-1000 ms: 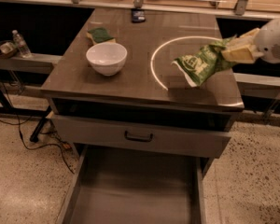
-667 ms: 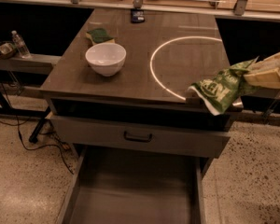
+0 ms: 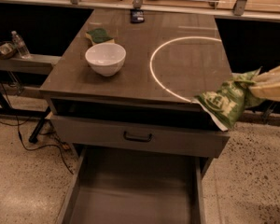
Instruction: Place green jalapeno chip bag into middle drawer
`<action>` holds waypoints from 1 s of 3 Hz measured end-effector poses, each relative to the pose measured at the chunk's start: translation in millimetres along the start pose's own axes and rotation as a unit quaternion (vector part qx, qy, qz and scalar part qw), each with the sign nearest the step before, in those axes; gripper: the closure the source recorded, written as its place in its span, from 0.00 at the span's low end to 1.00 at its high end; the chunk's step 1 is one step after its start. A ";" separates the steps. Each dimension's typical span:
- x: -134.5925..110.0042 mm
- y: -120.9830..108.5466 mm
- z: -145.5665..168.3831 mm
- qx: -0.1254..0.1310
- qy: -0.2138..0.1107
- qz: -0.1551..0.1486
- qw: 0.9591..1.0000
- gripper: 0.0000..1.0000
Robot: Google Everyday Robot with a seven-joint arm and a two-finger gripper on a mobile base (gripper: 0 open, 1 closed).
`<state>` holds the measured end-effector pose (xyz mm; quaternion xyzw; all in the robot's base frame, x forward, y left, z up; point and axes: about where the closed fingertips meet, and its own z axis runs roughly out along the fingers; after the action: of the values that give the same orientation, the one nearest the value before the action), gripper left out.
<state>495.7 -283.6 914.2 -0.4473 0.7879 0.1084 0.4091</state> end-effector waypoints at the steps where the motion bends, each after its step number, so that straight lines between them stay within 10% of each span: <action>1: 23.3 44.8 -31.9 -0.027 -0.014 -0.010 0.999 1.00; 3: 93.3 154.8 -23.9 -0.098 -0.046 -0.013 0.994 1.00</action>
Offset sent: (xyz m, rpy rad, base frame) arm -0.1843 -0.0149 -0.0519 0.0829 0.0356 0.1417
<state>335.1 -264.7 830.1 -0.4896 0.7483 0.2000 0.4005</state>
